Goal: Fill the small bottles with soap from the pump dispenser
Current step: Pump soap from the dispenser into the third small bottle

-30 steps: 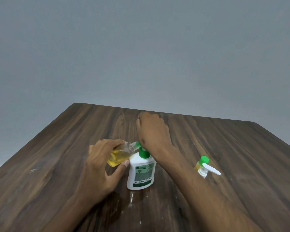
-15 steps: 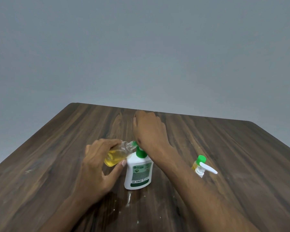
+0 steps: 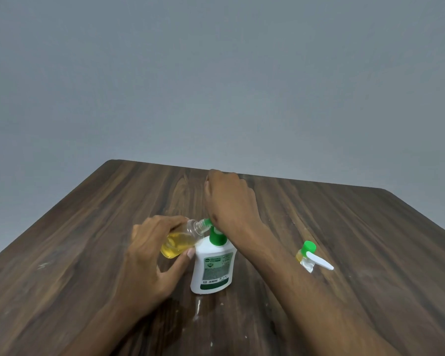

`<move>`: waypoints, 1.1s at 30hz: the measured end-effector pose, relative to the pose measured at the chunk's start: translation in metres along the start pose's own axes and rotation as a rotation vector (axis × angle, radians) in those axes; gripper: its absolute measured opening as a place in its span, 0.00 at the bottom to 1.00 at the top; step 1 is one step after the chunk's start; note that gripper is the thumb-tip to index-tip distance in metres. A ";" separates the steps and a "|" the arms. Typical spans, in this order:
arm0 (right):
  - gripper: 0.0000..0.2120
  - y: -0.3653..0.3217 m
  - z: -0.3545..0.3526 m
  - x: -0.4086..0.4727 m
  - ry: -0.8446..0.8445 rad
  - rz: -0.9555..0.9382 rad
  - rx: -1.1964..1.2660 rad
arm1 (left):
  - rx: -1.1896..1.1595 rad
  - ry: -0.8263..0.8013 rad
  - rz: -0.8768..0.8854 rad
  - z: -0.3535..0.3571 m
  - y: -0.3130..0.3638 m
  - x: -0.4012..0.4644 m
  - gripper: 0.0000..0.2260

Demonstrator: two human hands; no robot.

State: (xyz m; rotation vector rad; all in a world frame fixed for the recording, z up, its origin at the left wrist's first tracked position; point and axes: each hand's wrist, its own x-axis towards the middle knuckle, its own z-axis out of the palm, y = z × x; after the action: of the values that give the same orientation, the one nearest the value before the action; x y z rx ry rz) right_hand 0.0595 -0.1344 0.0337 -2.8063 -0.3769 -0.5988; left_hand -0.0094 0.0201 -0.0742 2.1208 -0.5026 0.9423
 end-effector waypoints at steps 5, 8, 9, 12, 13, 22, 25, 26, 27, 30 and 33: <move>0.07 0.001 0.004 -0.002 -0.032 0.015 0.007 | 0.009 0.002 -0.003 0.000 -0.003 -0.001 0.17; 0.07 0.001 0.003 0.000 -0.011 0.001 -0.013 | 0.002 0.002 0.005 0.001 -0.002 0.000 0.17; 0.07 0.001 0.004 0.001 -0.007 0.001 -0.013 | 0.000 0.003 0.004 0.001 -0.002 0.000 0.17; 0.07 0.002 0.005 0.000 -0.036 0.014 0.006 | 0.002 -0.004 -0.010 0.000 -0.003 -0.001 0.17; 0.06 0.002 0.004 -0.001 -0.040 0.010 0.006 | 0.001 -0.005 -0.013 0.000 -0.002 -0.001 0.17; 0.07 0.001 0.004 -0.001 -0.035 0.019 -0.004 | 0.007 -0.002 -0.006 0.000 -0.002 0.000 0.16; 0.06 0.000 0.002 0.000 -0.030 0.002 -0.019 | 0.003 0.004 -0.006 0.000 -0.001 0.000 0.16; 0.06 0.000 0.003 0.000 -0.028 0.002 -0.018 | 0.003 0.004 -0.004 0.000 -0.001 0.000 0.16; 0.07 0.001 0.004 0.000 -0.029 0.006 -0.012 | 0.005 0.003 -0.003 0.000 -0.001 0.001 0.16; 0.07 0.002 0.004 -0.001 -0.044 0.018 0.000 | 0.000 -0.002 0.000 0.000 -0.001 0.000 0.16; 0.07 0.001 0.001 -0.001 -0.026 0.006 -0.010 | 0.002 -0.006 0.001 -0.001 0.000 -0.001 0.16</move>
State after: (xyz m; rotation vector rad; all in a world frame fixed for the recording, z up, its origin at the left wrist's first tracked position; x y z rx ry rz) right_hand 0.0597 -0.1352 0.0320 -2.8267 -0.3712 -0.5646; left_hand -0.0100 0.0210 -0.0746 2.1257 -0.5066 0.9376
